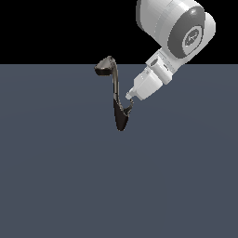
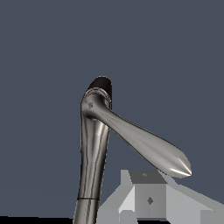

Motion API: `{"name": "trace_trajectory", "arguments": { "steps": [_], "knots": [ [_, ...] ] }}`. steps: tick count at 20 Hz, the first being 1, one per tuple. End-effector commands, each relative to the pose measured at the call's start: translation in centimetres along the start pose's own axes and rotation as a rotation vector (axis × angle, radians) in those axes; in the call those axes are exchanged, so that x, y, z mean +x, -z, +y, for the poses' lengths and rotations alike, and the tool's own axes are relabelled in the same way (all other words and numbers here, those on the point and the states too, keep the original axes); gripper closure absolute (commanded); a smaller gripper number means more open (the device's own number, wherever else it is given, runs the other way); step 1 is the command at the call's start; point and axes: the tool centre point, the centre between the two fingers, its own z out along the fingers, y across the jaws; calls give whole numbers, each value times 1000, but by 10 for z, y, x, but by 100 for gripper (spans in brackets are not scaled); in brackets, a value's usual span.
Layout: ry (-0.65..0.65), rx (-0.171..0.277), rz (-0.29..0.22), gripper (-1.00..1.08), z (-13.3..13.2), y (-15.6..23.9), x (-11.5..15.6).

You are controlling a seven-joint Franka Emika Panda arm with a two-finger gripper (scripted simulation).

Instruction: Turn on the faucet by rotating a designated handle.

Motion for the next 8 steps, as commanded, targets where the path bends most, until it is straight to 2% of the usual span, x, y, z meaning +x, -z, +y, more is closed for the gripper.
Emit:
{"name": "trace_trajectory", "arguments": {
  "steps": [1,7,8],
  "knots": [
    [-12,-4,2,108,8,-1,18],
    [-22,-10,1,108,26,-2,58],
    [-22,-10,1,108,26,-2,58]
  ]
}}
